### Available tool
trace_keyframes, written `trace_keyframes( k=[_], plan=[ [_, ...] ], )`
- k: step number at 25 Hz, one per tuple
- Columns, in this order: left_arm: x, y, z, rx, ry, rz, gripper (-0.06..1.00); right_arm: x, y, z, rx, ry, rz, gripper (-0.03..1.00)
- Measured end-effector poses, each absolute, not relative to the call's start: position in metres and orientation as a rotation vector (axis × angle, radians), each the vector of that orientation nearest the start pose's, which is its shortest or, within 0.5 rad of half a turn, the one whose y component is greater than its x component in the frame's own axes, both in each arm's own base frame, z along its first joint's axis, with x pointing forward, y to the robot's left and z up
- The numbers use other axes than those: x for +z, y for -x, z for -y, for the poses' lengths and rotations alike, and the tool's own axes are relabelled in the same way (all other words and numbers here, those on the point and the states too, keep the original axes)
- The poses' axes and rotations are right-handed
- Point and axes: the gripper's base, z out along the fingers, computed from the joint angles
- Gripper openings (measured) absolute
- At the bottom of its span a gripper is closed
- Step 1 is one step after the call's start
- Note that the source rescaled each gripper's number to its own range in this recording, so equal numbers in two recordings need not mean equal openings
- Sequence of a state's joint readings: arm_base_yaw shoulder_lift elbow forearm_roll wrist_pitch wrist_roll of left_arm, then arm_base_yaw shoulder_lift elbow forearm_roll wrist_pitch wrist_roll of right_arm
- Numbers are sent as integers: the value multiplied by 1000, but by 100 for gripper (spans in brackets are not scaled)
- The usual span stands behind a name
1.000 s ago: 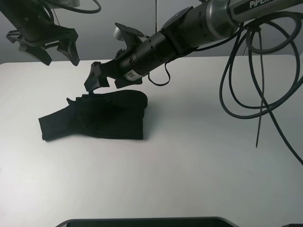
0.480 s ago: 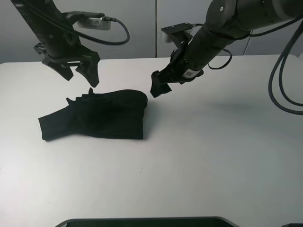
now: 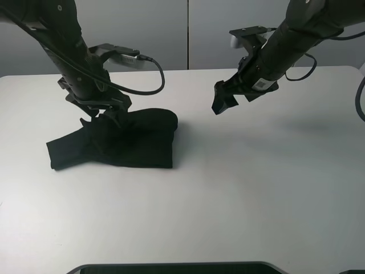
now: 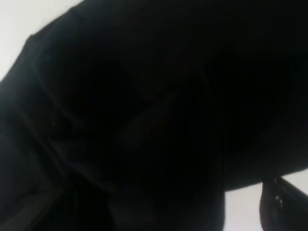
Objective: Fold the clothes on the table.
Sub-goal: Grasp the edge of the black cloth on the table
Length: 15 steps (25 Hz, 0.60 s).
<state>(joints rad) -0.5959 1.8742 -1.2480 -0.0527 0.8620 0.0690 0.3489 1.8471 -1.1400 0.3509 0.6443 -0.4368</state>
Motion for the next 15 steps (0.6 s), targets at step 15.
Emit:
trace_keyframes(
  k=[15],
  plan=[
    [140, -312, 189, 245, -926, -2908, 98, 172, -332, -141, 342, 719, -2715, 100]
  ],
)
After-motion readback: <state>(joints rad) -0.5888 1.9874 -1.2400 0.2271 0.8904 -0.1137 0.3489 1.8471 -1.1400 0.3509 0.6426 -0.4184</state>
